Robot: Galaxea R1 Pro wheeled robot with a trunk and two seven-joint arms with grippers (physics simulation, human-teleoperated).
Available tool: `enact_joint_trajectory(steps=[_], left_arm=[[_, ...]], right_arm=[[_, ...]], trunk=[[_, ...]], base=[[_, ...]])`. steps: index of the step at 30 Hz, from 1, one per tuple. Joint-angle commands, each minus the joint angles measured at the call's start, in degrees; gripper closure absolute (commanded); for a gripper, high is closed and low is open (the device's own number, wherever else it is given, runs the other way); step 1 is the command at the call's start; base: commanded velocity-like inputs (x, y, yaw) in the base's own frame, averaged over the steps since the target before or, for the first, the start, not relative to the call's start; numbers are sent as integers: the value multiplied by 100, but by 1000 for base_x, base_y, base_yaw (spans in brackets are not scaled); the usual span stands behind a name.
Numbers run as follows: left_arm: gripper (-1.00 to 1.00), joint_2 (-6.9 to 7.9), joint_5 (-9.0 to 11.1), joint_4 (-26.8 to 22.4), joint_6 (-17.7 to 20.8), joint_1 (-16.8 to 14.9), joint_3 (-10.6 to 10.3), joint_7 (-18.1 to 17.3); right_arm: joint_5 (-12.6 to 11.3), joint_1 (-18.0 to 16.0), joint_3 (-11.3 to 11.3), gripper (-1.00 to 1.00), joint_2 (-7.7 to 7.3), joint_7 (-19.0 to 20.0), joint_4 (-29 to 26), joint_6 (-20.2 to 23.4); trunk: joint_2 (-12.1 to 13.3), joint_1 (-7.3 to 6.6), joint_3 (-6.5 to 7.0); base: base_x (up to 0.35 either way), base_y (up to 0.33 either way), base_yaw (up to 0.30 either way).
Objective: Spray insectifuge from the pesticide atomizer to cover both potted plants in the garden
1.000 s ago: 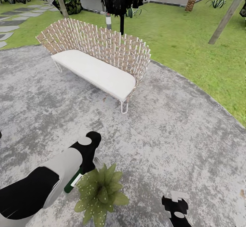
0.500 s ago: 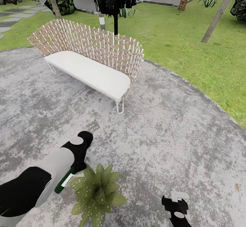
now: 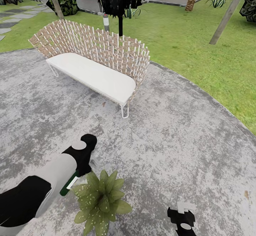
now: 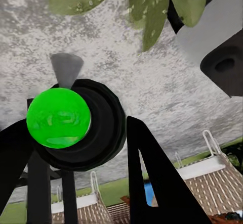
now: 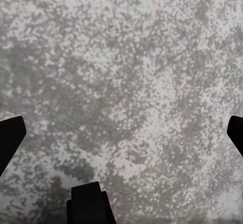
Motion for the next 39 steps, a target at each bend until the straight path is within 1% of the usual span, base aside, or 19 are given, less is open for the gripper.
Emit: enact_joint_trajectory(steps=[1,3,4,5,7,13,19,22,24,25,28,29,31,36,39], left_arm=[[100,58,-41,-26,59,-3,-16,-59],[100,215,-39,-43,59,-4,-13,-59],[100,272,-36,-46,59,-4,-10,-59],[100,294,-35,-47,59,-1,-11,-59],[100,295,-34,-49,59,3,-6,-59],[100,233,-29,-53,59,3,-2,-59],[100,75,-26,-58,59,2,-5,-59],[100,-51,-31,-58,59,1,-13,-59],[100,-110,-28,-64,59,2,-14,-59],[100,-151,-29,-65,59,0,-13,-59],[100,-367,-33,-65,59,2,-30,-59],[100,-398,-33,-65,59,0,-35,-59],[100,-445,-33,-66,59,-3,-48,-59],[100,-494,-28,-96,59,-4,-36,-59],[100,-549,-33,-365,59,-4,-34,-59]], right_arm=[[44,-4,-40,-100,6,-1,3,-24],[44,-4,-37,-100,6,-2,5,-24],[44,-4,-36,-100,6,-1,8,-24],[44,-4,-37,-100,6,-2,10,-24],[47,-4,-39,-100,6,-3,10,-24],[44,-4,-43,-100,6,-3,12,-24],[44,-4,-44,-100,6,-3,12,-26],[44,-4,-44,-100,6,-3,12,-28],[44,-4,-44,-100,6,-3,12,-29],[44,-4,-44,-100,6,-3,12,-29],[44,-4,-44,-100,6,-3,12,-32],[44,-4,-44,-100,6,-3,12,-32],[44,-4,-44,-100,6,-3,12,-33],[44,-4,-44,-100,6,-3,12,-33],[44,-4,-44,-100,6,-3,12,-33]], trunk=[[-2,0,-3],[-2,0,-3],[-2,0,-3],[-2,0,-3],[-2,0,-3],[-242,131,-131],[-483,263,-292],[-483,263,-319],[-483,263,-338],[-483,263,-347],[-483,263,-374],[-483,263,-383],[-483,263,-401],[-483,263,-447],[-483,263,-474]], base=[[0,0,0],[0,0,0],[0,0,0],[0,0,0],[0,0,0],[0,0,0],[0,0,0],[0,0,0],[0,0,0],[0,0,0],[0,0,0],[0,0,0],[0,0,0],[0,0,0],[0,0,0]])
